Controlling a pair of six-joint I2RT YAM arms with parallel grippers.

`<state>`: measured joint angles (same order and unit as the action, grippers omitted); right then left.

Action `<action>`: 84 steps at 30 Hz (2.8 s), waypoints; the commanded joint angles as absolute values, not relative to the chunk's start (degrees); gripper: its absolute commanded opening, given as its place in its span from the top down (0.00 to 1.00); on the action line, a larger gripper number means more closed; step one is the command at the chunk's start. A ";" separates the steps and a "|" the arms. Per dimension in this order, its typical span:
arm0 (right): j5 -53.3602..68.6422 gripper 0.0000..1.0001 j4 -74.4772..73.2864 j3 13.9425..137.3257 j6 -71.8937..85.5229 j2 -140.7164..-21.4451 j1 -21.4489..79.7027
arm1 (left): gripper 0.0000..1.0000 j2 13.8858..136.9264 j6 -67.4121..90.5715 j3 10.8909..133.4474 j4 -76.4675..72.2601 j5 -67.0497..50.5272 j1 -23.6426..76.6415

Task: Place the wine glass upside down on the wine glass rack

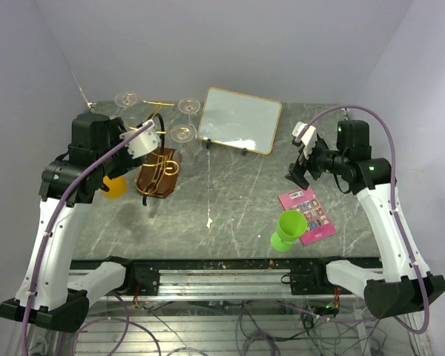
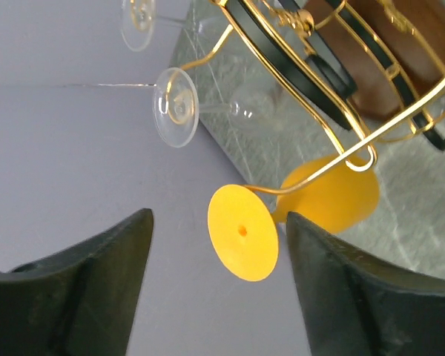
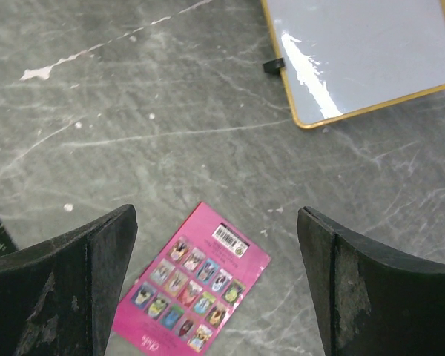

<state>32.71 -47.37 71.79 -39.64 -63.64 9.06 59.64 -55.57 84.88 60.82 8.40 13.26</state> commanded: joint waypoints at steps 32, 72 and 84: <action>23.11 0.46 -68.14 64.11 -43.47 -65.80 18.69 | 0.01 59.94 -41.96 81.39 42.13 16.96 12.92; 25.63 1.00 -41.39 89.87 -31.98 -69.09 22.32 | 0.01 63.69 -18.67 90.09 41.54 -2.76 12.88; 31.09 1.00 -26.70 95.76 -19.35 -72.28 22.46 | 0.06 65.11 3.87 88.77 29.82 -25.90 12.92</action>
